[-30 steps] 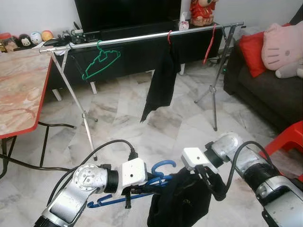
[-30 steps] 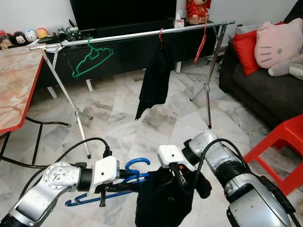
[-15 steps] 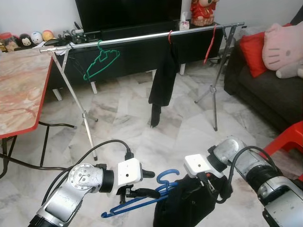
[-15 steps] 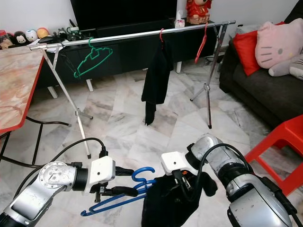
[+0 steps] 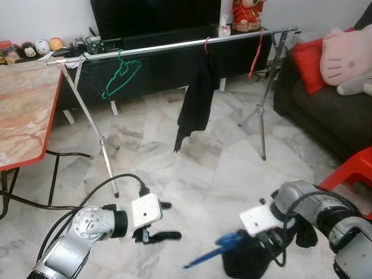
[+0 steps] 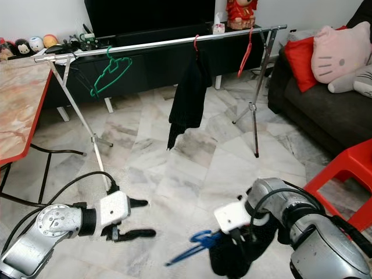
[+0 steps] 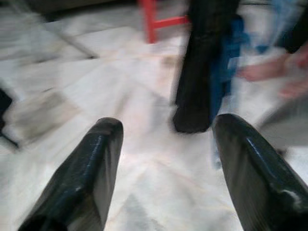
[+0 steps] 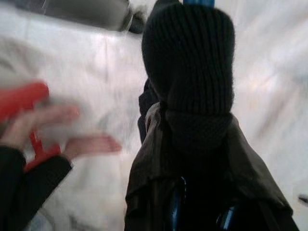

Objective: Hang hanger

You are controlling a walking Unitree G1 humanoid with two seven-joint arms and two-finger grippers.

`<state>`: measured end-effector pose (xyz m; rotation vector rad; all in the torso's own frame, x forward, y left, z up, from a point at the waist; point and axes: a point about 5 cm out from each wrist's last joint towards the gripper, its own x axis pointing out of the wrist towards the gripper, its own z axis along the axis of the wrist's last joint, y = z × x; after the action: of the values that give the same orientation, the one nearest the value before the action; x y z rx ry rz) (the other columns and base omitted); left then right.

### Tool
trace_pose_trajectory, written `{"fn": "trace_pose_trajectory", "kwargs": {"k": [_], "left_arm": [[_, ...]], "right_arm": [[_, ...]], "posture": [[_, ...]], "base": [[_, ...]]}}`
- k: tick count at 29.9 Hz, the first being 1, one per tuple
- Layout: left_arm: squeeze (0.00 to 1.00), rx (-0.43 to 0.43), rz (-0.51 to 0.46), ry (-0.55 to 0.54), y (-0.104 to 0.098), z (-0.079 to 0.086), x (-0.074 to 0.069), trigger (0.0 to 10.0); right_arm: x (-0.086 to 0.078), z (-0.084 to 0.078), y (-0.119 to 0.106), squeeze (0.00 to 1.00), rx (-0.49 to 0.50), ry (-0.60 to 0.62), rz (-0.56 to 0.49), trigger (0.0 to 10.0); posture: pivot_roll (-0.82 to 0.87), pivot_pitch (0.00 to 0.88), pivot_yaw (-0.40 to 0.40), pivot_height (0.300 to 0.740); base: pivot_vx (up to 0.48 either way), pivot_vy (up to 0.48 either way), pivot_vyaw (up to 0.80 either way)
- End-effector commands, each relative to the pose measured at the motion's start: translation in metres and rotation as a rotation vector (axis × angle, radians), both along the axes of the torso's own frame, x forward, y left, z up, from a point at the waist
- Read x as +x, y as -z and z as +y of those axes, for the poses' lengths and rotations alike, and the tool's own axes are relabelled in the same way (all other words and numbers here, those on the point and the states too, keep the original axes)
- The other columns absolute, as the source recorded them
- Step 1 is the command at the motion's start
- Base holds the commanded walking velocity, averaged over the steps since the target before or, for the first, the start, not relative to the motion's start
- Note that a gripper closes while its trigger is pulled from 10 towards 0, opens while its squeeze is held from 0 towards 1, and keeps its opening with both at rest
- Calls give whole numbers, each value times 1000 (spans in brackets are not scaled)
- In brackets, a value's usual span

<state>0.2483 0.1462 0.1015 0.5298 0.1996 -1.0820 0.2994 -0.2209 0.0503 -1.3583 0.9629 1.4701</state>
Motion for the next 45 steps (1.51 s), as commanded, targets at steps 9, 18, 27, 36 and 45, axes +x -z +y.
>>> {"fn": "trace_pose_trajectory", "kwargs": {"k": [9,18,27,36,45], "left_arm": [[0,-44,-131,-376,11,20,16,10000],[0,-111,-144,-491,23,14,17,10000],[0,-156,-131,-587,34,11,19,10000],[0,-161,-83,-587,44,6,13,10000],[0,-172,-98,-628,46,4,15,10000]], "right_arm": [[-1,-19,2,0,-245,-294,-90,0],[34,20,-13,0,175,131,-444,0],[-9,14,54,0,145,511,-478,0],[-96,-13,106,0,-89,474,12,0],[-34,-18,72,0,157,976,-638,0]], "posture": [[-114,0,-9,740],[-127,0,-19,740],[-131,0,-22,740],[-136,0,-27,740],[-130,0,-18,740]], "base": [[0,0,0],[0,0,0],[0,0,0],[0,0,0],[0,0,0]]}}
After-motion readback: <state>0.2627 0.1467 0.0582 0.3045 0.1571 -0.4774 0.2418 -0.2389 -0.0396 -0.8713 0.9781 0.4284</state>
